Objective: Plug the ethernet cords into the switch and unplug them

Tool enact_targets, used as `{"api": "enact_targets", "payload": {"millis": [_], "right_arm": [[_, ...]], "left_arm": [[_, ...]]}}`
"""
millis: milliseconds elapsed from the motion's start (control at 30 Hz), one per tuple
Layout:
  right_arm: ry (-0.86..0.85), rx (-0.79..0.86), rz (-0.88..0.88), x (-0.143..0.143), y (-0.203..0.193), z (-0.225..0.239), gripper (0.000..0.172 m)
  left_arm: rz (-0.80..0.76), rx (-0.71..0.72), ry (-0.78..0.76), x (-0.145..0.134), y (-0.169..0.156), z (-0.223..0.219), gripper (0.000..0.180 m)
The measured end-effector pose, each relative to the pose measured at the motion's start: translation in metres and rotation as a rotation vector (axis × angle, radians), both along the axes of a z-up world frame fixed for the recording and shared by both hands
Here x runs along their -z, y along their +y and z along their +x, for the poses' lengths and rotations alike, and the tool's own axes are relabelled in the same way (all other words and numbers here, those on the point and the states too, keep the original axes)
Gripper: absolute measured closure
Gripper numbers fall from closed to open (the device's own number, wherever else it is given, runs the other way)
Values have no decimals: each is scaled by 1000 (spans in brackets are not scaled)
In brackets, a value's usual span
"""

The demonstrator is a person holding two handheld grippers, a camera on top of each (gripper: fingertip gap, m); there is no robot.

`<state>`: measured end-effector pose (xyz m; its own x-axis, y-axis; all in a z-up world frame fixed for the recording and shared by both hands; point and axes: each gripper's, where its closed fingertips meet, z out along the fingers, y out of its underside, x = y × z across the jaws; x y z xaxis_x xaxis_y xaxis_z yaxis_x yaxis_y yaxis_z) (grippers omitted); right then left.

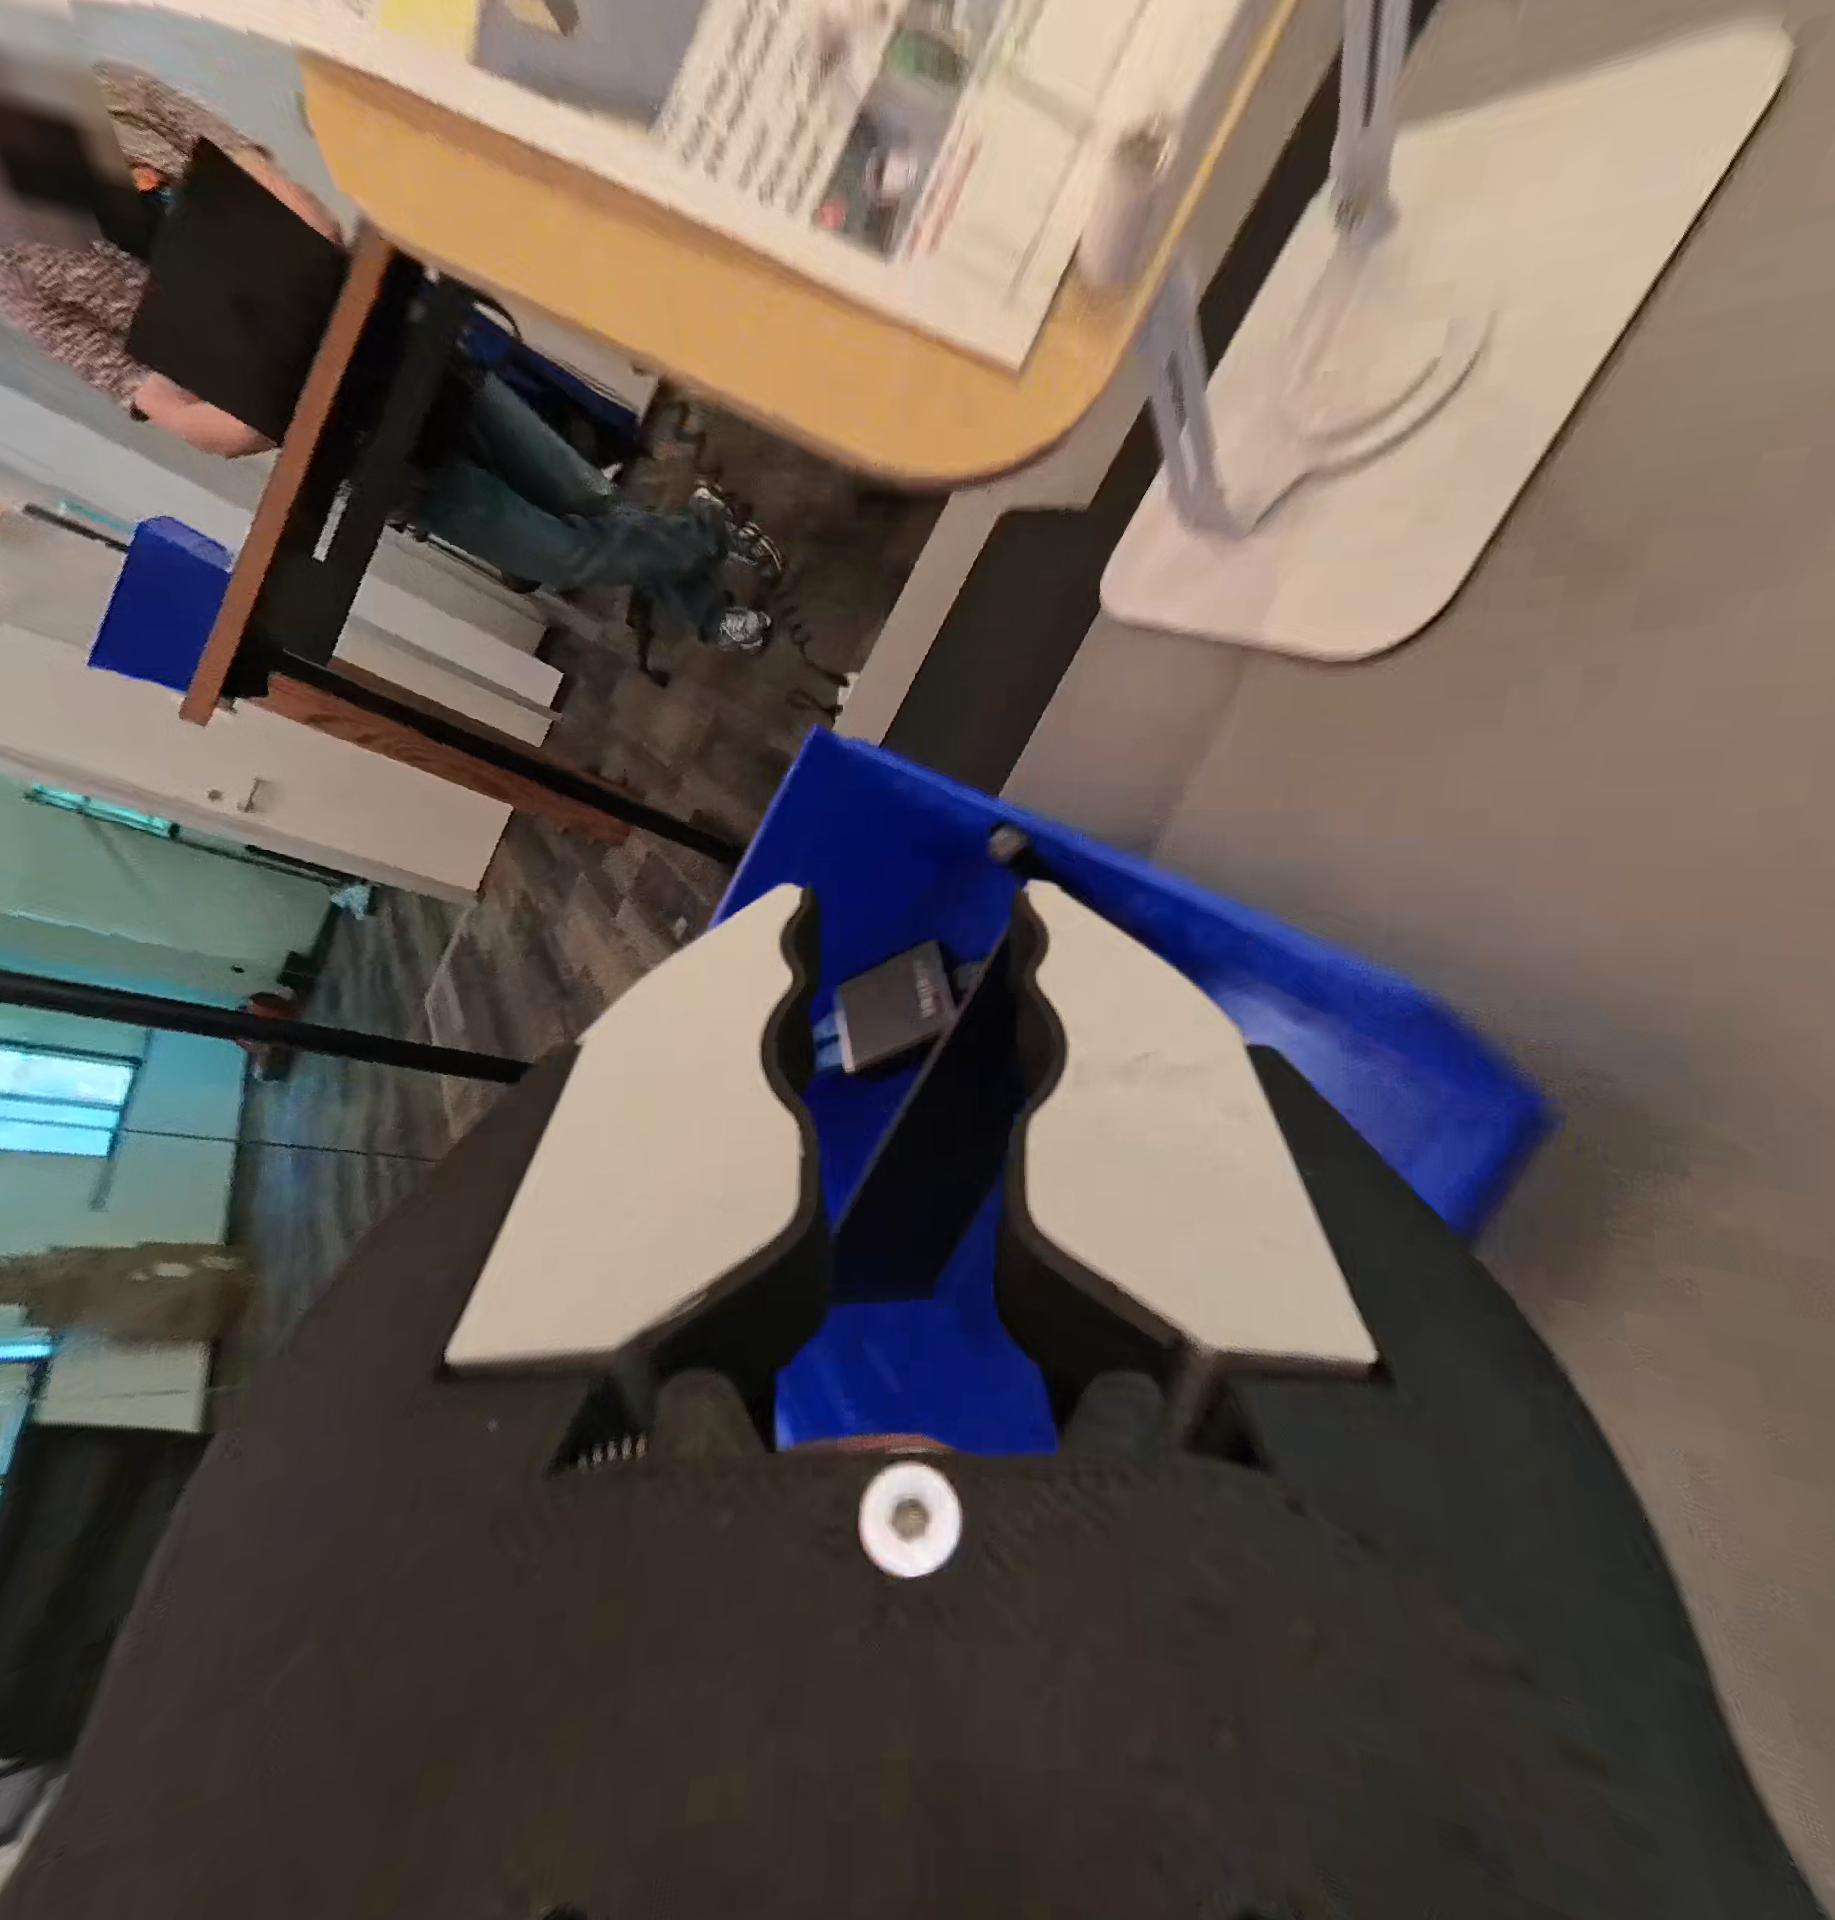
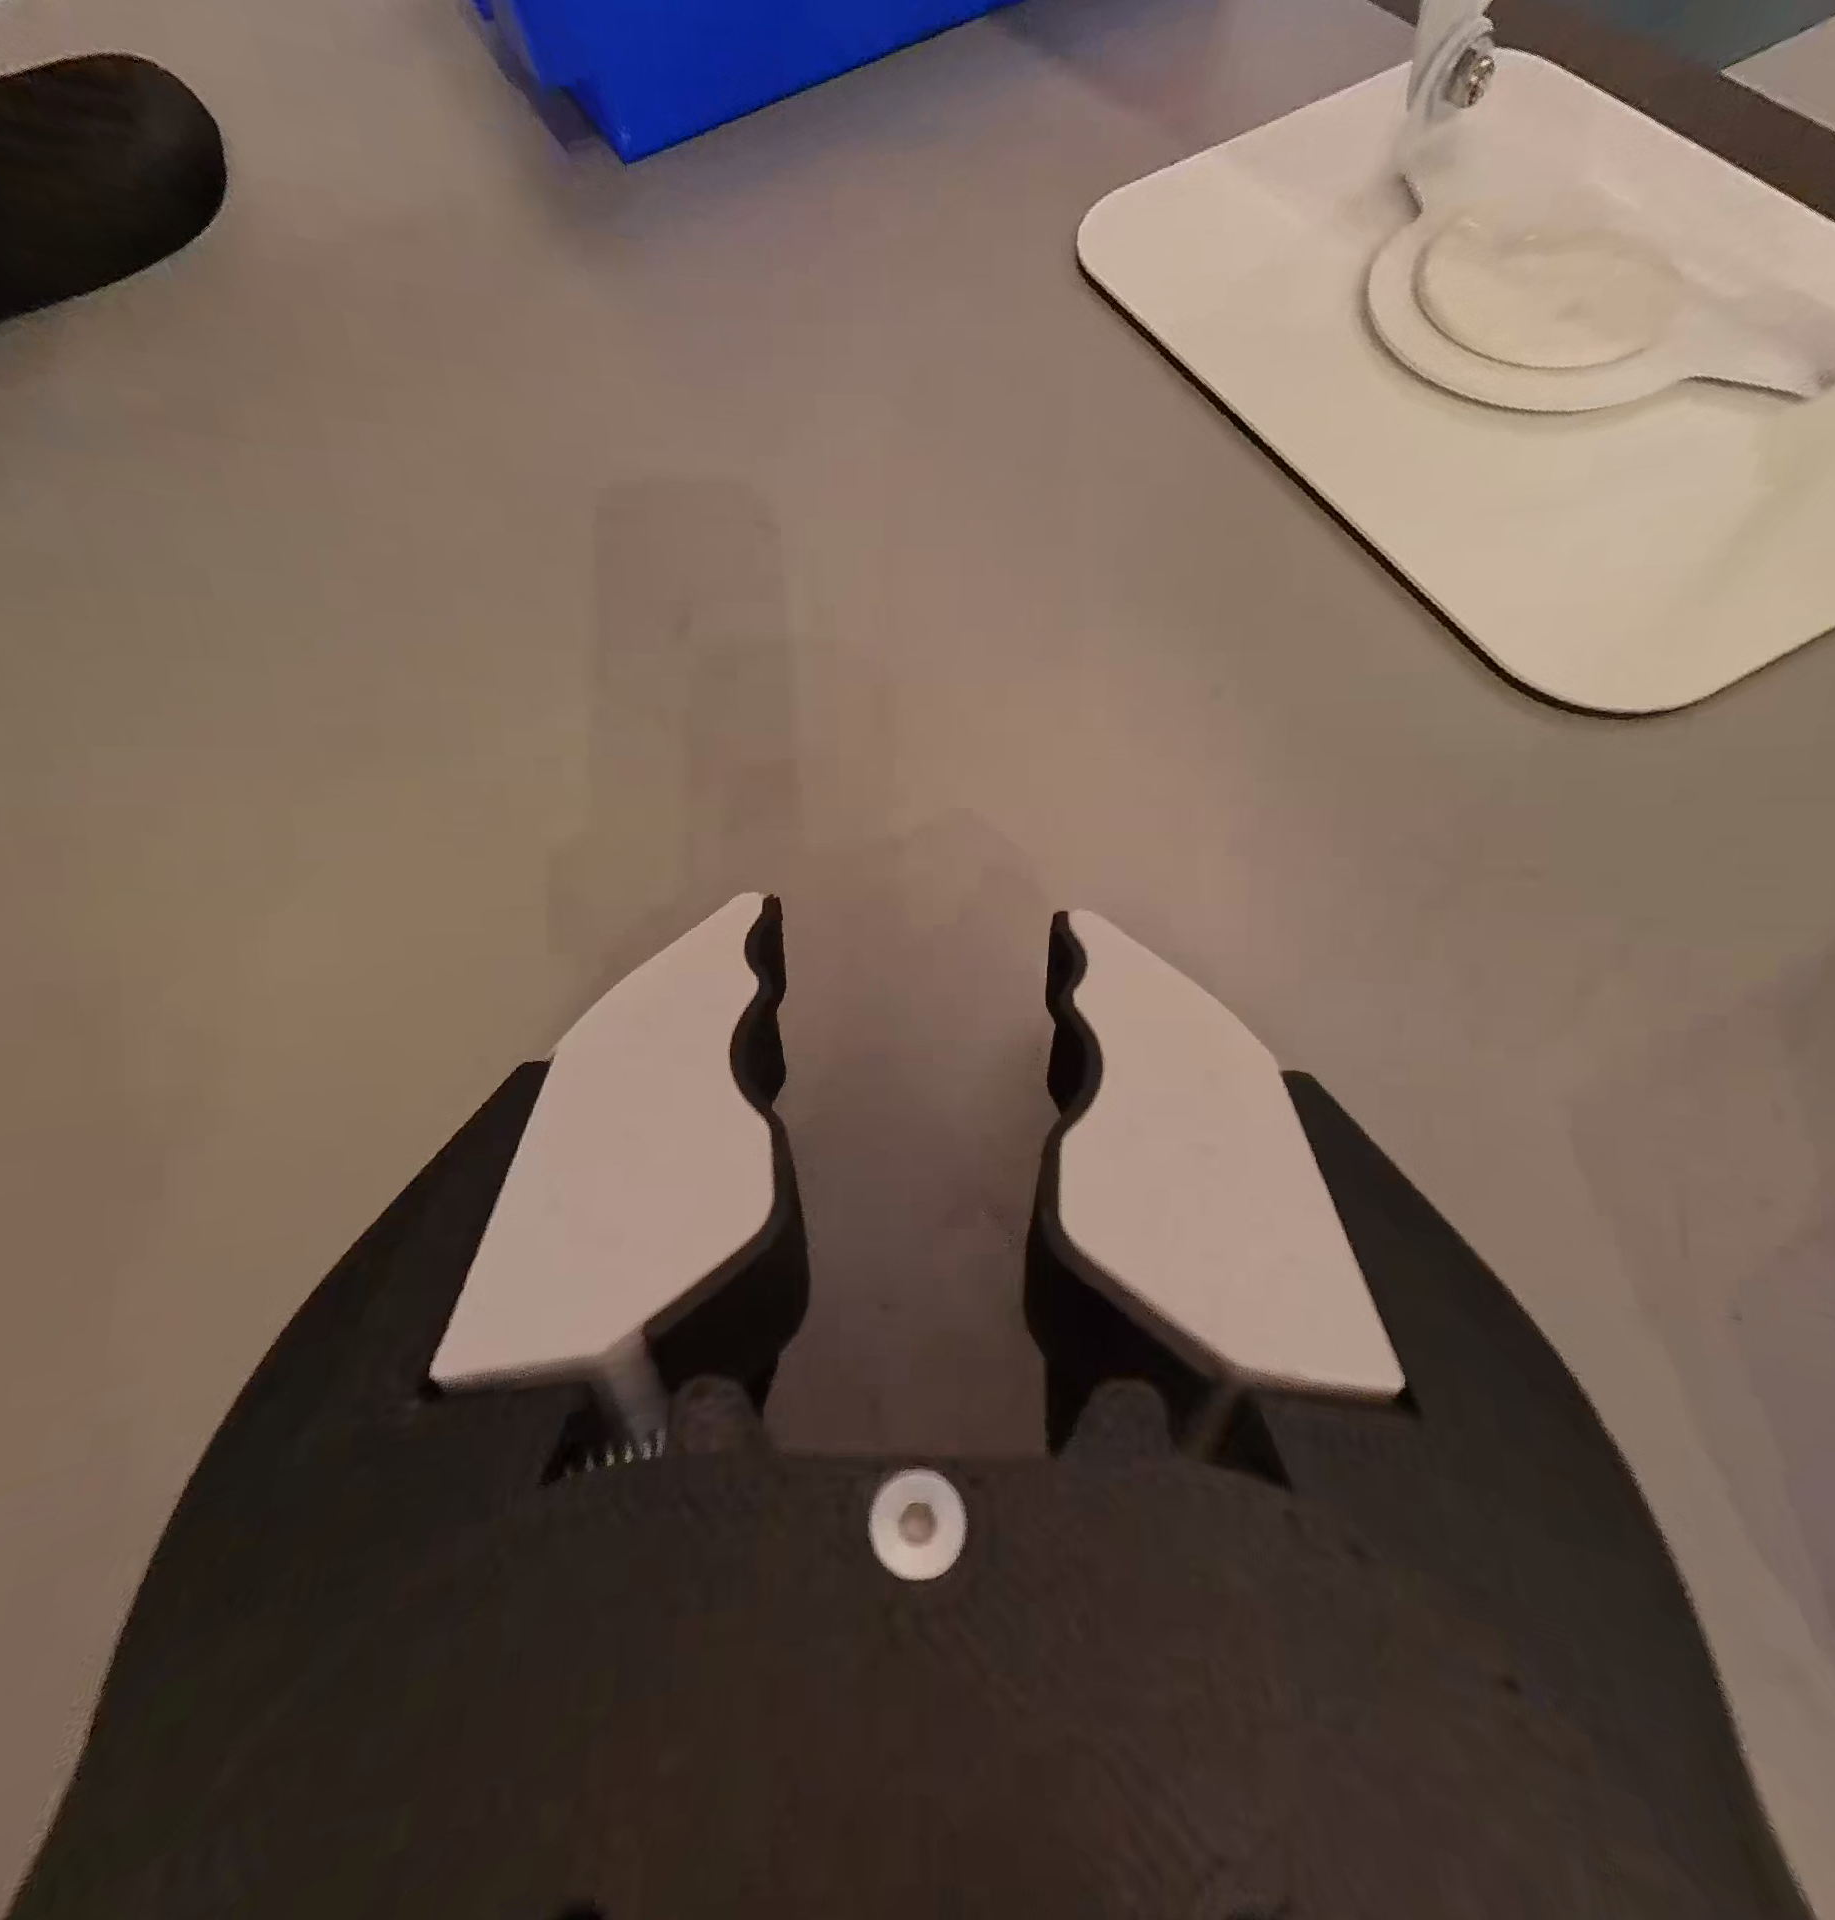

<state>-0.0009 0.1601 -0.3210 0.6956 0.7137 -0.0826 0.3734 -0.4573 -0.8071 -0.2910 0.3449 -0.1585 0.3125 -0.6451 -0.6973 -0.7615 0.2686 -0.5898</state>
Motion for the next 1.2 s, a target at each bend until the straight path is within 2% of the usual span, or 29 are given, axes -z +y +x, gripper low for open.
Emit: {"api": "enact_targets", "payload": {"millis": [67, 167, 233, 433, 567, 933, 1200], "right_arm": [[-25, -17, 6, 3, -1, -1, 124], [-6, -31, 40, -2, -4, -2, 127], [-9, -36, 31, -1, -4, 0, 128], [-1, -66, 8, 0, -7, 0, 133], [-15, -98, 2, 2, -11, -4, 135], [-16, -124, 6, 2, -14, -6, 137], [-12, -134, 13, 1, -15, -7, 138]], "left_arm": [[31, 8, 135, 9, 35, -8, 145], [86, 66, 422, 33, 80, -13, 139], [75, 107, 540, 49, 105, -12, 138], [-37, 243, 835, 98, 149, -20, 132], [-113, 298, 916, 111, 166, -24, 129], [-279, 485, 1110, 151, 173, -29, 109], [-356, 523, 1217, 180, 176, -32, 114]]}}
